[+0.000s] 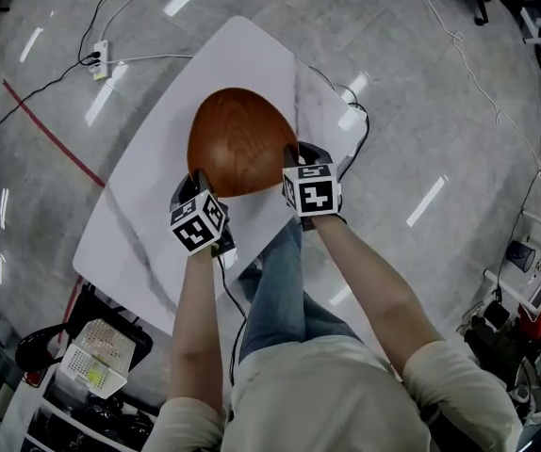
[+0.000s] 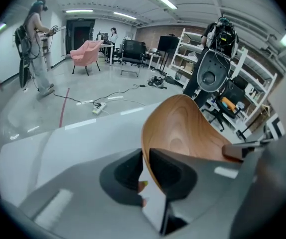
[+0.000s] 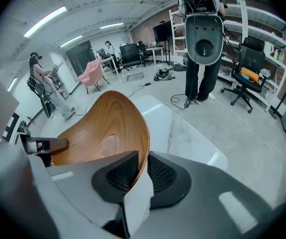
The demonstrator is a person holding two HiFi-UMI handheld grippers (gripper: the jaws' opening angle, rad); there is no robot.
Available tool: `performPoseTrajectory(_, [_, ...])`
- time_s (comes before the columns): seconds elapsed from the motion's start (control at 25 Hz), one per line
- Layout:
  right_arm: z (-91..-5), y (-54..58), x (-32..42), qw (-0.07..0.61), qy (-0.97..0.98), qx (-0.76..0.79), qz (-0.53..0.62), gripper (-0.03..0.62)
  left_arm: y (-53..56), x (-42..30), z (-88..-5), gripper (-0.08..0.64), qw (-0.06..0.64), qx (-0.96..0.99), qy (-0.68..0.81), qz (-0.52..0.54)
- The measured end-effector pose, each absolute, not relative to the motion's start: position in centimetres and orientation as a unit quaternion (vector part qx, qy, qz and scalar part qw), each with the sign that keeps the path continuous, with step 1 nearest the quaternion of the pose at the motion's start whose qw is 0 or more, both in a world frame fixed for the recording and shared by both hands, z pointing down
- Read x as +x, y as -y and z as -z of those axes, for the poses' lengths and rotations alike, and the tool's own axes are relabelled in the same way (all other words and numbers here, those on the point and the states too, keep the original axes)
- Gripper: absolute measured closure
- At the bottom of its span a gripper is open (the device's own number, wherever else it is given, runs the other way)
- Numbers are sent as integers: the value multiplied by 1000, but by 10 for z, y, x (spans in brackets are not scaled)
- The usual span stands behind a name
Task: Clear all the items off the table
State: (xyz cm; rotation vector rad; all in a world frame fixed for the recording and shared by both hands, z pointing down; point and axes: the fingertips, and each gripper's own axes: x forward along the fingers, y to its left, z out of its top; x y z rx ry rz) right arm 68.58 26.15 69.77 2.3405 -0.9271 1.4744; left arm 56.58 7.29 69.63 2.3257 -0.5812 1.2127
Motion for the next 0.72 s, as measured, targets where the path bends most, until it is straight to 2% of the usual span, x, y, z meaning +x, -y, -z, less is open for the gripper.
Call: performPoseTrajectory(0.72, [-597, -244, 575, 130, 349, 805, -462, 545, -70, 432, -606, 514, 262, 841, 251, -402])
